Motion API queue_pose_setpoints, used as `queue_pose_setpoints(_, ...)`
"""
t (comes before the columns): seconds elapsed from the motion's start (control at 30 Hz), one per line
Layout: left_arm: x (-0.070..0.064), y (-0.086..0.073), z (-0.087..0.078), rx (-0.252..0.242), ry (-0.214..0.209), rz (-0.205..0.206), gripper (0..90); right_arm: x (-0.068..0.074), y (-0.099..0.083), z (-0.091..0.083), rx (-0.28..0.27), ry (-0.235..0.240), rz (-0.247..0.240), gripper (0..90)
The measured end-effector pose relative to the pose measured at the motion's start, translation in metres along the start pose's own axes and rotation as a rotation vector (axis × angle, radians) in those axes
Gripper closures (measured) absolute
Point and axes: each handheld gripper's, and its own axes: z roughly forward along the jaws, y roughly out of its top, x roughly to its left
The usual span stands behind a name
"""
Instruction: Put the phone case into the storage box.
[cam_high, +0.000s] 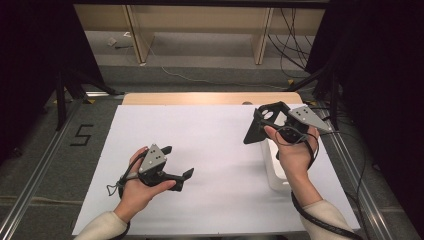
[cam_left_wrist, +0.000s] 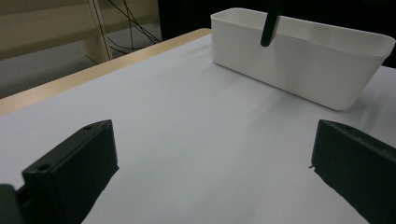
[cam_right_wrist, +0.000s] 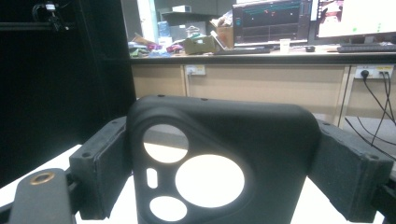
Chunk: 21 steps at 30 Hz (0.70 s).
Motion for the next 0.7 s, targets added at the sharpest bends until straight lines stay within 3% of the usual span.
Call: queue_pose_setpoints(0.7,0.002,0.000,-0.001,0.001,0.011,-0.004,0.3,-0.012,0.007,-0.005,-0.010,-0.041,0.003,14.8)
